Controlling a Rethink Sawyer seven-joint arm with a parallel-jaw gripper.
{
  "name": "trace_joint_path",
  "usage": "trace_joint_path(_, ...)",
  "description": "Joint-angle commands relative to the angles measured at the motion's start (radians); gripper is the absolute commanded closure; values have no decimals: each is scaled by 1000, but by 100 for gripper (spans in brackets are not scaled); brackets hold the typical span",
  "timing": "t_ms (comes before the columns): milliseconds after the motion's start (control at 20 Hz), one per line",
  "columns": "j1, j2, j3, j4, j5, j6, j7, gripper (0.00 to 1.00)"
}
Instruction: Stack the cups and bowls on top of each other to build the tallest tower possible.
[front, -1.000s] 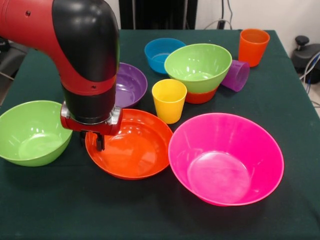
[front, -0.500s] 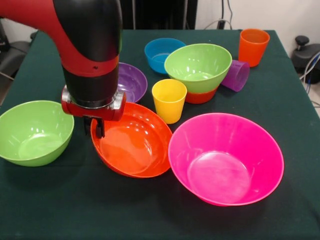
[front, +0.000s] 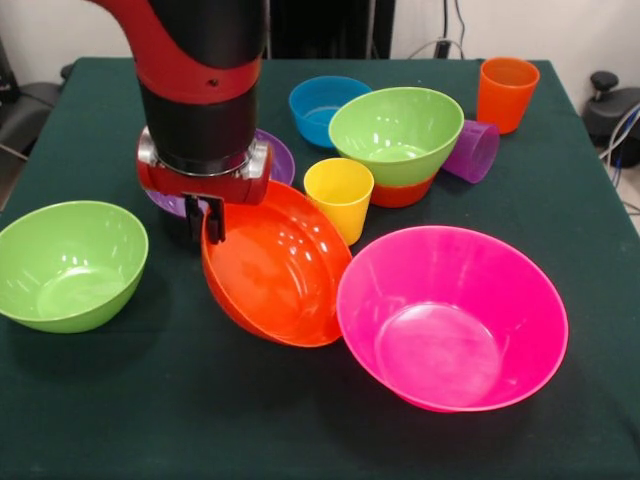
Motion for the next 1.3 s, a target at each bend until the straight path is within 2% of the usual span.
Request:
trace_joint_path(50, 33, -31, 47, 80, -28, 117, 90, 100)
trace_joint_path(250, 42, -25, 40, 63, -24, 133, 101, 100)
trace_joint_path(550, 26, -52, 61, 85, -17, 158, 52, 100)
trace_joint_path(700, 12, -107, 67, 147, -12, 176, 20, 100)
trace_joint_path(950, -17, -144, 82, 190, -9, 183, -17, 100)
trace_joint_path(1300, -48, -117, 117, 103, -6, 294, -39, 100)
